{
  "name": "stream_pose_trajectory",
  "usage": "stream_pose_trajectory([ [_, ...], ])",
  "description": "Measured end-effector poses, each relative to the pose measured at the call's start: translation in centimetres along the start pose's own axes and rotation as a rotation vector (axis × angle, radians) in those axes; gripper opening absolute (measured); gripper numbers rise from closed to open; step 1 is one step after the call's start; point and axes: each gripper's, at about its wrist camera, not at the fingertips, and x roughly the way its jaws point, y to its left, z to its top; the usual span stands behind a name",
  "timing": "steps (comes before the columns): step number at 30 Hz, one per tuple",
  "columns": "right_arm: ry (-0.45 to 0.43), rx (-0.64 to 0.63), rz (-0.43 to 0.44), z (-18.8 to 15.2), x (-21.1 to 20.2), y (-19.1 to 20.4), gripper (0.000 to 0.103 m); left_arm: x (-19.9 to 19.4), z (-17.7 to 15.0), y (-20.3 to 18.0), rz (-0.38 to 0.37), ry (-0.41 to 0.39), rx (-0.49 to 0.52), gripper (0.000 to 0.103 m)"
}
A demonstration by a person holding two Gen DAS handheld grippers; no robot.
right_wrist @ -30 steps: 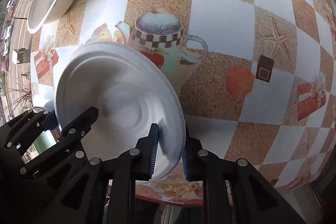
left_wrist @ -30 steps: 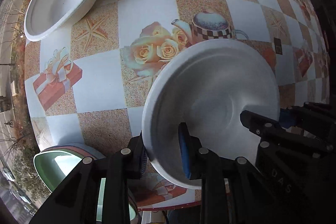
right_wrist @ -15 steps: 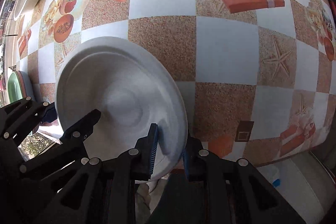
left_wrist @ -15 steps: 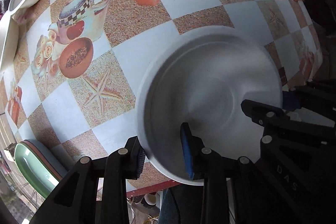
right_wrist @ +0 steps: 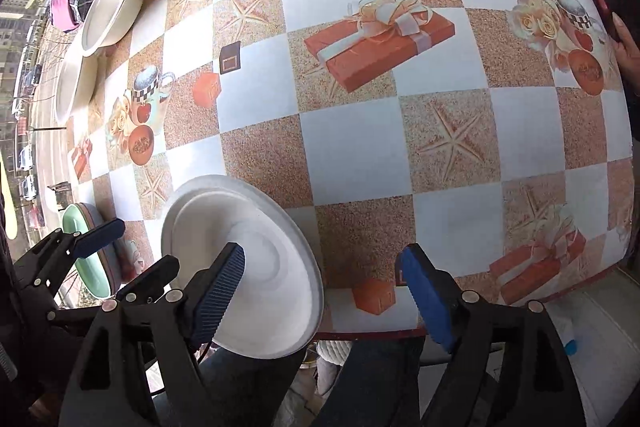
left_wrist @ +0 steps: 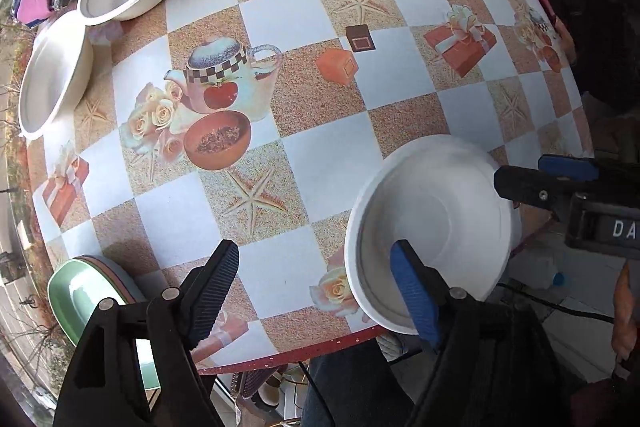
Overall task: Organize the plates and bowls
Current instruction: 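Lift the white bowl with the right gripper and carry it away, then lower the white bowl onto the table edge and open the right gripper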
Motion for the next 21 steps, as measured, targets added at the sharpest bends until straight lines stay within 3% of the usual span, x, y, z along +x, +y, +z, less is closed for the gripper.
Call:
stream_pose_trajectory([
  [1, -0.014, 0.02, -0.004, 0.5, -0.6, -0.5, 0.084, -0.6, 0.0, 0.8, -0.009, -0.015, -0.022, 0.086],
  [3, -0.037, 0.049, -0.02, 1.1, -1.3, -1.5, 0.102, -1.7, 0.0, 2.5, -0.024, -0.038, -0.071, 0.092],
  [5, -0.061, 0.06, -0.038, 1.7, -2.0, -2.2, 0.102, -2.3, 0.2, 4.1, -0.031, -0.044, -0.118, 0.103],
  [7, -0.071, 0.057, -0.069, 1.9, -2.5, -2.7, 0.102, -3.4, 1.0, 6.1, -0.03, -0.038, -0.162, 0.103],
  [9, -0.075, 0.041, -0.108, 2.5, -2.7, -4.5, 0.102, -3.6, 0.7, 5.0, -0.037, -0.04, -0.197, 0.103],
  [15, -0.09, 0.006, -0.167, 6.1, -5.8, -6.1, 0.102, -3.8, 1.9, 6.9, -0.061, -0.04, -0.267, 0.103],
  [21, -0.058, -0.073, -0.203, 7.5, -4.6, -3.9, 0.102, -4.8, 2.5, 8.2, -0.045, -0.067, -0.302, 0.103],
])
